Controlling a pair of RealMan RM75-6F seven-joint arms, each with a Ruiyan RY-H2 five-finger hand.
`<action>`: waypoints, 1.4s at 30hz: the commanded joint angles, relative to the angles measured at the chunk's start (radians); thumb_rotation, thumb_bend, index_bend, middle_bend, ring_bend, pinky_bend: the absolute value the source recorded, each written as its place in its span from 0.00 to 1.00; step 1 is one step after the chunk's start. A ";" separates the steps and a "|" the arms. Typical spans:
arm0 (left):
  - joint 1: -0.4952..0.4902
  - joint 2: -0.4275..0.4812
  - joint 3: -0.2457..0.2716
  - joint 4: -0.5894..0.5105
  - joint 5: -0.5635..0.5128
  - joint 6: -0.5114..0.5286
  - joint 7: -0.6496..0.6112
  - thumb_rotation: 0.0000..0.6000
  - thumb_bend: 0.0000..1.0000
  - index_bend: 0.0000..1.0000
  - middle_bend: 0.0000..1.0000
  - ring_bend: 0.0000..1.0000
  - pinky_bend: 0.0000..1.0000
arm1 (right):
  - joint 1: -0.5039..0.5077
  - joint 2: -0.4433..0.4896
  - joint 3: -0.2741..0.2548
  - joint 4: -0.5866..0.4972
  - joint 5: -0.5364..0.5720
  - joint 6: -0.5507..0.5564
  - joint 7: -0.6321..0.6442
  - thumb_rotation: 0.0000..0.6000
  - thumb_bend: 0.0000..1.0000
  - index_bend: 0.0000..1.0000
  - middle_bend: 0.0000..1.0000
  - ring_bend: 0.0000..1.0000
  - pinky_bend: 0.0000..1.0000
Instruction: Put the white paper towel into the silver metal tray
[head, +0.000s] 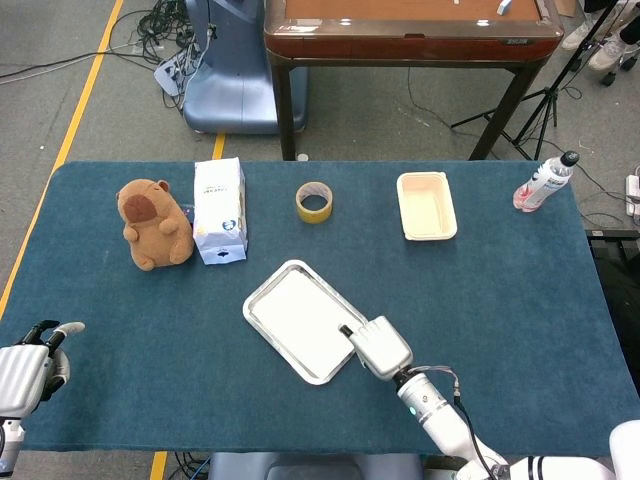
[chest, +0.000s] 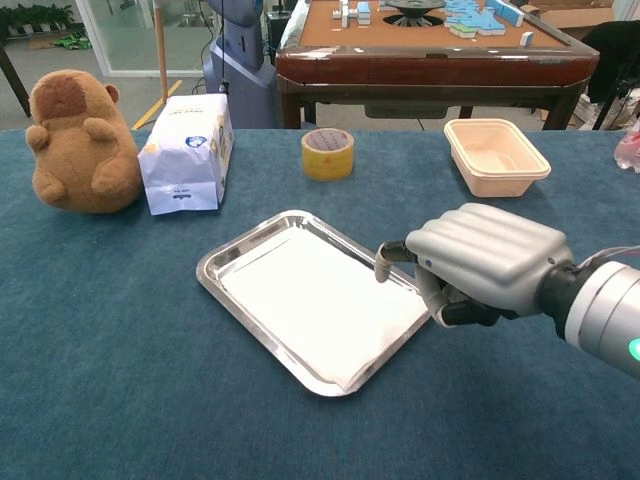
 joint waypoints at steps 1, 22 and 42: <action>0.000 0.001 0.000 -0.001 0.000 0.000 0.001 1.00 0.00 0.31 0.28 0.23 0.43 | 0.026 0.014 -0.010 -0.035 0.069 -0.024 -0.059 1.00 1.00 0.31 1.00 1.00 1.00; 0.003 0.008 -0.001 -0.011 -0.006 0.000 0.005 1.00 0.00 0.31 0.28 0.23 0.43 | 0.082 -0.030 -0.070 -0.016 0.162 0.000 -0.096 1.00 1.00 0.31 1.00 1.00 1.00; 0.005 0.010 -0.002 -0.013 -0.004 0.006 0.002 1.00 0.00 0.31 0.28 0.23 0.43 | 0.121 -0.080 -0.081 0.036 0.214 0.018 -0.086 1.00 1.00 0.31 1.00 1.00 1.00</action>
